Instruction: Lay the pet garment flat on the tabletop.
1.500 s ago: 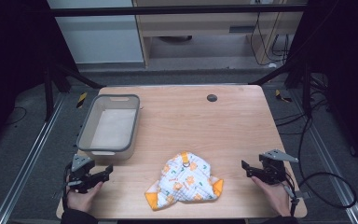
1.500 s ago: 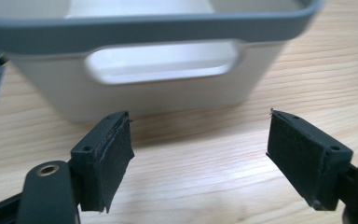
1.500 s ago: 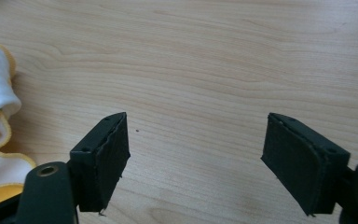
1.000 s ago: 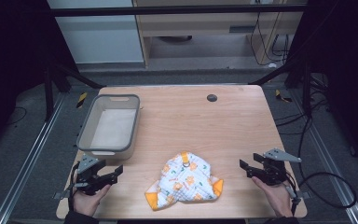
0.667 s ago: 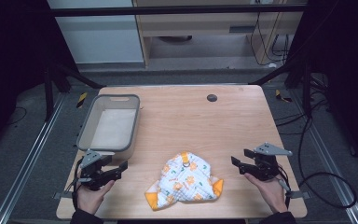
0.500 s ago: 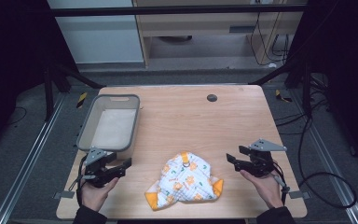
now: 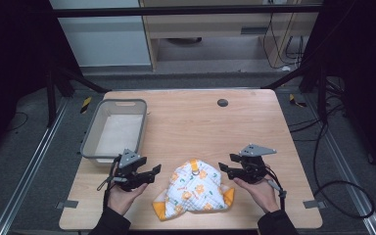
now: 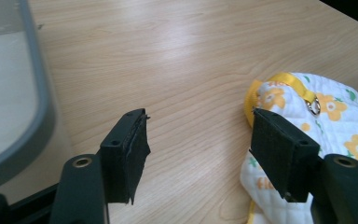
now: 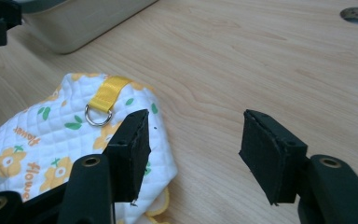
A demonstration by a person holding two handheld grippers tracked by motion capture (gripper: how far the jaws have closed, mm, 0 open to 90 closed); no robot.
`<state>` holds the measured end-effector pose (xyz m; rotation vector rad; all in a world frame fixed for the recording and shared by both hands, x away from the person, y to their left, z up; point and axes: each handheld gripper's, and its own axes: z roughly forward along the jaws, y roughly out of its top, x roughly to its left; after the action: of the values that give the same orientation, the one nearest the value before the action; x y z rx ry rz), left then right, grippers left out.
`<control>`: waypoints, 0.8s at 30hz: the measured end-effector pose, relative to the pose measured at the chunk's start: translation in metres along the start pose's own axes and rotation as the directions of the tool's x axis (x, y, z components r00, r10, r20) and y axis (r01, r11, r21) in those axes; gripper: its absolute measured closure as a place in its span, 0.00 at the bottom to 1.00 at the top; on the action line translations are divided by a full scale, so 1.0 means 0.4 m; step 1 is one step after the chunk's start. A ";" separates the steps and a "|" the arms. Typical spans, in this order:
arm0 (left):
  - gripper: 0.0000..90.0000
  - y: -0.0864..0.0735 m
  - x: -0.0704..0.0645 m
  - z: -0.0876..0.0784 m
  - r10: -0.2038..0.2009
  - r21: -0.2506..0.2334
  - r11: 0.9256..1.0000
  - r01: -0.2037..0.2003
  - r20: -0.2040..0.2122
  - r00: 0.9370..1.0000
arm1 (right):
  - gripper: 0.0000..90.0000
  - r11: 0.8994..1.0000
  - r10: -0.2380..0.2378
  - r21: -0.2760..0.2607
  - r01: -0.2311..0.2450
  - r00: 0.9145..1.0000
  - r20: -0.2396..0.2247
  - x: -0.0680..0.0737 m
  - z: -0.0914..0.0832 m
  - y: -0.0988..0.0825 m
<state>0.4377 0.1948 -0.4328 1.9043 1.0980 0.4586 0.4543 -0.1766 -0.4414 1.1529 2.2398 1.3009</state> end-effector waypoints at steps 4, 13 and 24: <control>0.41 0.001 -0.026 0.030 0.017 0.026 1.000 -0.018 0.029 0.999 | 0.47 1.000 0.003 0.019 -0.003 1.000 -0.017 0.007 0.013 -0.009; 0.42 -0.006 -0.049 0.072 0.027 0.063 0.998 -0.031 0.062 0.998 | 0.47 0.998 -0.011 0.063 0.014 0.999 -0.048 0.025 0.042 -0.021; 0.43 -0.028 -0.077 0.127 0.082 0.130 0.987 -0.093 0.085 0.993 | 0.53 0.991 -0.033 0.129 0.041 0.997 -0.068 0.041 0.088 -0.040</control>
<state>0.4490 0.1464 -0.4675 2.0770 1.0179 0.3617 0.4574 -0.1476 -0.4716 1.1216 2.4138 1.2101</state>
